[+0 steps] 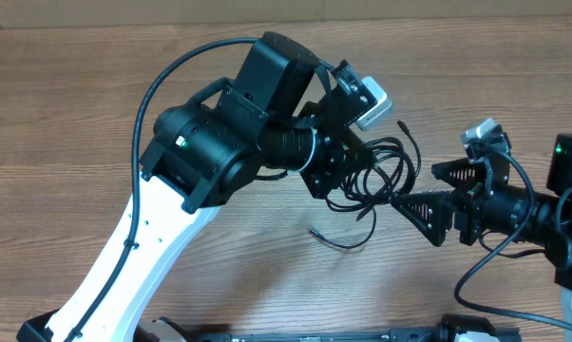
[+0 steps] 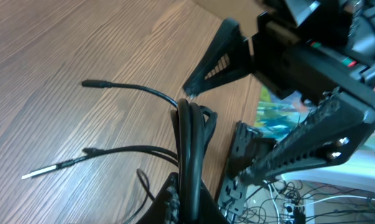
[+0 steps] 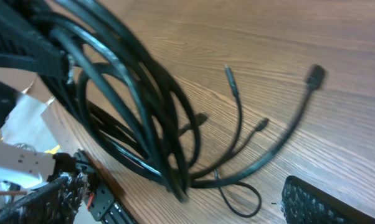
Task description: Untangle cables
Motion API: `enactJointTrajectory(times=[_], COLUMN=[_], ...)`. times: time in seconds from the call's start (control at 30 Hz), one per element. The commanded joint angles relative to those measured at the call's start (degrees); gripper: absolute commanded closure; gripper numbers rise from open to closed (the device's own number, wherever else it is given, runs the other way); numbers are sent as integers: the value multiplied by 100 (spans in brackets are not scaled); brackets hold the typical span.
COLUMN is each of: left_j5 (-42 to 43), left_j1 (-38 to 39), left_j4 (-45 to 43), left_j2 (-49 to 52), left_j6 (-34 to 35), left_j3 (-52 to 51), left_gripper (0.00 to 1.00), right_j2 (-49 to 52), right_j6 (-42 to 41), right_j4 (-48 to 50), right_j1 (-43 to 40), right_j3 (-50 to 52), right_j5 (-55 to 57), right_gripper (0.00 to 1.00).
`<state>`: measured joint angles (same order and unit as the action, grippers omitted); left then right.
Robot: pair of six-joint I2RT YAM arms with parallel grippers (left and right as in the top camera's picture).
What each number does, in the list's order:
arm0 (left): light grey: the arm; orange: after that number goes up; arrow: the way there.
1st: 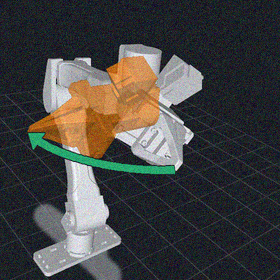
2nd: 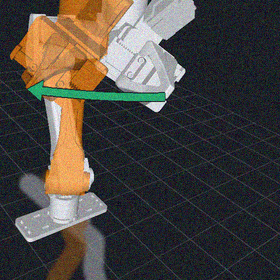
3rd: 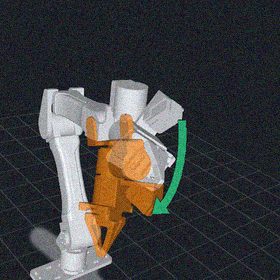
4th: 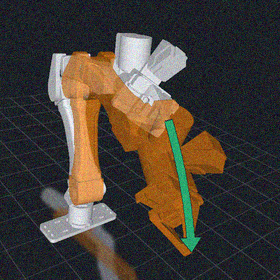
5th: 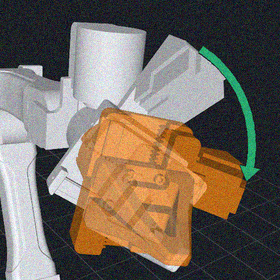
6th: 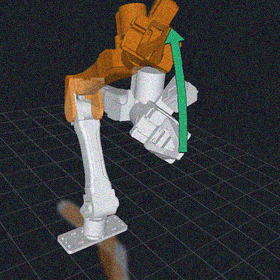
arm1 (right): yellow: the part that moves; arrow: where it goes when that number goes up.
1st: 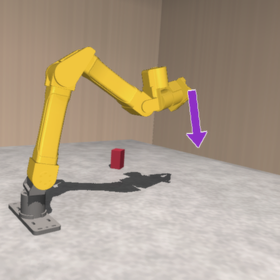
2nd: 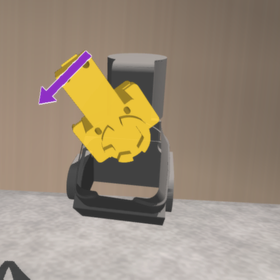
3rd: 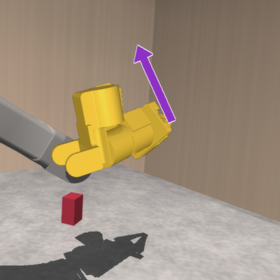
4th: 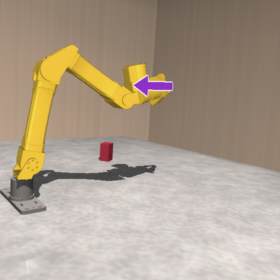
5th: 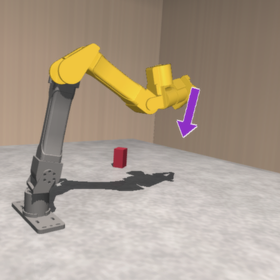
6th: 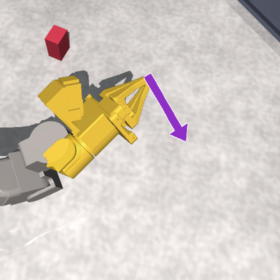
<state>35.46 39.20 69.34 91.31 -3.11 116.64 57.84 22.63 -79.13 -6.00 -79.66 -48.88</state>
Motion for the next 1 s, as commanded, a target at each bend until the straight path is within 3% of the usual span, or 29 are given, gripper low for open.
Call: enactJointTrajectory(times=[0.0,0.07,0.1,0.17,0.2,0.27,0.3,0.4,0.47,0.53,0.57,0.63,0.8,0.9,0.97], left_j5=[597,614,616,614,614,612,614,614,610,608,588,579,-146,-133,140], left_j1=[37,37,37,37,37,37,37,37,37,26,17,-35,-433,-695,-691], left_j4=[-151,-153,-151,-166,-175,-181,-184,-179,-168,-118,-52,136,828,1051,1062], left_j2=[24,31,31,33,42,66,92,157,175,173,173,173,168,168,168], left_j6=[55,55,55,55,55,57,59,66,129,166,166,166,754,684,238], left_j3=[72,72,74,72,72,72,72,74,72,74,74,74,74,74,74], left_gripper=[96,96,96,96,96,96,96,96,84,65,18,3,0,0,2], right_j2=[-63,-63,-63,-63,-63,-63,-63,-63,-61,-48,-46,-46,-46,-46,-46], right_j6=[398,492,494,492,490,490,487,466,420,151,-81,-356,-1080,-1370,-1390], right_j4=[22,24,31,24,20,-17,-33,-61,-63,-4,76,238,686,831,844], right_j1=[-7,-7,-7,-7,-7,-7,-7,-7,-9,-9,-13,-13,-13,-13,-13], right_j3=[20,22,20,20,22,22,20,22,22,22,22,22,22,22,22], right_j5=[-612,-789,-804,-804,-802,-802,-802,-774,-752,-640,-520,-413,-188,66,63], right_gripper=[3,12,29,47,67,91,96,96,96,96,96,96,96,96,96])
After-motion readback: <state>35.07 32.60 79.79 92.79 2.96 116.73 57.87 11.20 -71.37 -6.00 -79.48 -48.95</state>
